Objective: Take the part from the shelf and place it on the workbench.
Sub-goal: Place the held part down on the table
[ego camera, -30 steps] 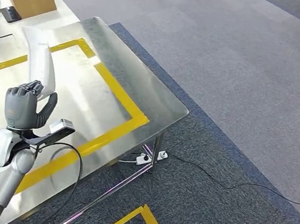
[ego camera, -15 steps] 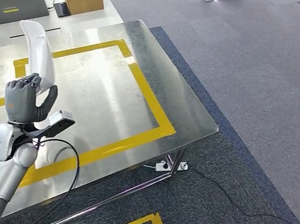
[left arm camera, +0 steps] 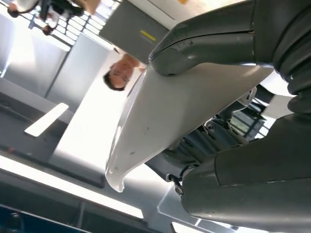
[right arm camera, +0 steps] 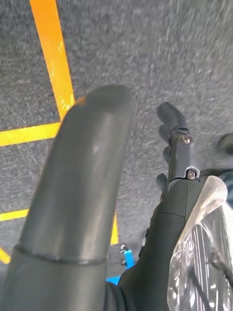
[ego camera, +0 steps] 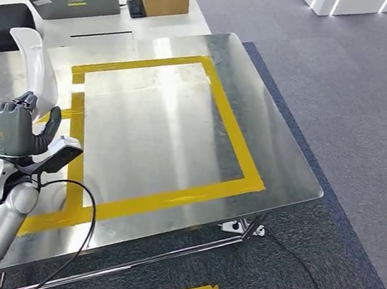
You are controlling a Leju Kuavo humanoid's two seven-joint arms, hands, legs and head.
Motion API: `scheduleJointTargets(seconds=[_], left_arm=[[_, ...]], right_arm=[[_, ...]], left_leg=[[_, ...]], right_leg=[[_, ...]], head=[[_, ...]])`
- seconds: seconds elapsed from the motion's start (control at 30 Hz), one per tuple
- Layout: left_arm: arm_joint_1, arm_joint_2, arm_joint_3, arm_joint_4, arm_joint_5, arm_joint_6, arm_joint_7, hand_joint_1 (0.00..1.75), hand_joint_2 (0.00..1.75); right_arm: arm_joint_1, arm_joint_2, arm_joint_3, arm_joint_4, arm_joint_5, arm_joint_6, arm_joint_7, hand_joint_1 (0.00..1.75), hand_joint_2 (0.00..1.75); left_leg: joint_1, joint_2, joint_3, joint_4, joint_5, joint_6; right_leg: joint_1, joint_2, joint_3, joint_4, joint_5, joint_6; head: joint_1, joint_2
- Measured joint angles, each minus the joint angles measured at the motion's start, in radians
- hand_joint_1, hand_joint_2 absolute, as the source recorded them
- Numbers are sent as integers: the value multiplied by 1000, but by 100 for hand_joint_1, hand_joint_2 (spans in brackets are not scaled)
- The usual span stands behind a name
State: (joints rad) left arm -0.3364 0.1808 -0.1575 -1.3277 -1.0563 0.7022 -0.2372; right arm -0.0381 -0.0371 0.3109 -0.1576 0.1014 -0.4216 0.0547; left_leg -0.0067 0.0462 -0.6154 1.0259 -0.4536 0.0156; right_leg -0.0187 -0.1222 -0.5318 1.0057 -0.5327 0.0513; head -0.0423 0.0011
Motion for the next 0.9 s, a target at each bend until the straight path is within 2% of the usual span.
scheduleJointTargets(seconds=[0.03,0.07,0.1,0.13,0.17,0.2,0.23,0.27,0.33,0.37,0.4,0.47,0.53,0.7,0.9], left_arm=[[-1,2,0,0,0,0,1,175,175],[-3,3,0,0,-1,0,2,175,175],[-4,3,0,0,-2,0,3,175,175],[-5,3,0,0,-2,0,4,175,175],[-4,2,0,0,-3,0,5,175,175],[-3,2,0,0,-4,0,5,175,175],[-2,1,0,0,-6,0,5,175,175],[-1,1,0,0,-8,0,6,175,175],[-1,0,0,0,-14,0,9,175,175],[-1,1,0,0,-17,0,10,175,175],[-1,2,0,0,-19,0,11,175,175],[-1,2,0,0,-22,0,12,175,175],[0,2,0,0,-24,0,12,175,175],[-2,2,0,0,-24,0,12,175,175],[-2,2,0,0,-39,0,16,175,175]], right_arm=[[-2,0,0,0,0,0,-3,0,0],[-3,0,0,-1,0,0,-5,0,0],[-2,0,0,-1,0,0,-7,0,0],[-1,0,0,-1,0,0,-9,0,0],[0,0,0,-1,0,0,-10,0,0],[2,0,0,-1,0,0,-10,0,0],[3,0,1,-1,0,-1,-11,0,0],[4,0,1,-1,0,0,-12,0,0],[3,0,1,-1,-1,0,-16,0,0],[1,1,1,-1,-3,0,-18,0,0],[-1,1,1,-1,-5,0,-20,0,0],[-4,3,1,-1,-8,0,-21,0,0],[-4,5,0,-1,-9,0,-21,0,0],[-3,5,0,-1,-9,0,-21,0,0],[-3,7,0,-1,-9,11,-13,0,0]], left_leg=[[3,-12,2,-3,1,6],[6,-23,4,-5,2,13],[7,-34,4,-6,2,17],[7,-47,4,-6,1,21],[6,-61,5,-6,0,24],[5,-75,6,-5,0,25],[4,-87,8,-5,-1,26],[4,-97,11,-5,-3,26],[4,-111,18,-4,-9,23],[2,-117,18,-2,-12,19],[1,-121,16,1,-14,15],[-2,-123,10,5,-13,14],[-1,-120,11,1,-12,17],[0,-114,19,-9,-12,17],[1,-113,19,-12,-11,3]], right_leg=[[-2,25,-7,16,-14,4],[-5,58,-26,56,-38,6],[-6,93,-58,117,-67,7],[-5,111,-98,191,-96,6],[-4,118,-137,258,-115,5],[-2,120,-165,295,-115,4],[-1,121,-176,296,-95,2],[-1,122,-168,256,-56,-1],[0,129,-122,125,28,-9],[-1,134,-98,67,50,-13],[-1,140,-84,33,58,-15],[-2,146,-73,12,53,-15],[1,149,-74,12,54,-15],[3,154,-73,12,51,-23],[5,153,-73,13,51,-27]], head=[[2,0],[4,0],[7,0],[9,0],[10,0],[10,0],[10,0],[10,0],[11,0],[11,0],[10,0],[10,0],[10,0],[10,0],[10,0]])
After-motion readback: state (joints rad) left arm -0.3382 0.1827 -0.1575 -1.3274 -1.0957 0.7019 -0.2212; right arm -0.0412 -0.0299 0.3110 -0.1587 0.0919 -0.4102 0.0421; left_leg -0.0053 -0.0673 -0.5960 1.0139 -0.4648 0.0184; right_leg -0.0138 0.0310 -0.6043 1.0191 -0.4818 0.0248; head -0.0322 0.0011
